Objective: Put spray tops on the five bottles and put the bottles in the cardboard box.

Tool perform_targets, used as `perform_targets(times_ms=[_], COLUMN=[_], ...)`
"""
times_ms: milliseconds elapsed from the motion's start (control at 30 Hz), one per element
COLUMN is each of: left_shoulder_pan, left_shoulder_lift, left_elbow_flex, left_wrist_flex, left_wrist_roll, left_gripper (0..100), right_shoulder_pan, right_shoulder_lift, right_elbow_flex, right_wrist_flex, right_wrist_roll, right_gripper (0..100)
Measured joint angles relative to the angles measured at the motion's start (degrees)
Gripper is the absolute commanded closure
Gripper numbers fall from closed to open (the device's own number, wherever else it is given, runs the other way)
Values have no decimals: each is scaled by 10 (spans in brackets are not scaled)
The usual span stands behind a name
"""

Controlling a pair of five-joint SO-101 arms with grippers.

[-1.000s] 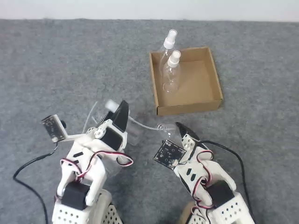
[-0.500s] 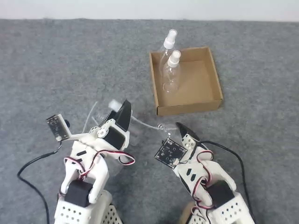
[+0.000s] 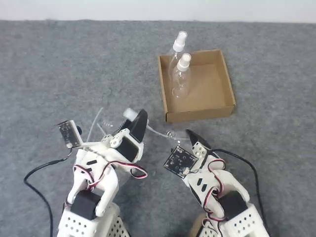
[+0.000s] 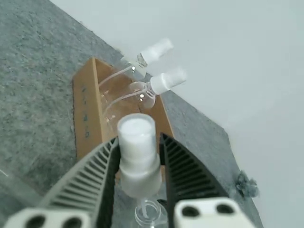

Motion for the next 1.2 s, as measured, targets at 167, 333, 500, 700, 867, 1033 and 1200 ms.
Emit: perform_targets(times_ms=[167,333,500,700,867,1033,1200], left_shoulder_pan=[33,67,83,99,128,134,135], left_shoulder_lift=[0,0,0,0,0,0,0], left_elbow_flex=[12,21,32,31,32,36,46], left_wrist_flex=[0,0,0,0,20,25,25], left_wrist_roll=[-15,-45,-48,-62,-66,-78,-142], left_gripper=[988,988,988,988,988,988,969], right_shoulder_pan=[0,-22,-31,-31,-31,-33,-33], right_shoulder_lift=[0,0,0,0,0,0,1], right_elbow_flex=[0,0,0,0,0,0,0], right_wrist_flex=[0,0,0,0,0,0,0], right_wrist_roll=[0,0,0,0,-1,-12,-33], right_gripper=[887,887,887,887,887,887,887])
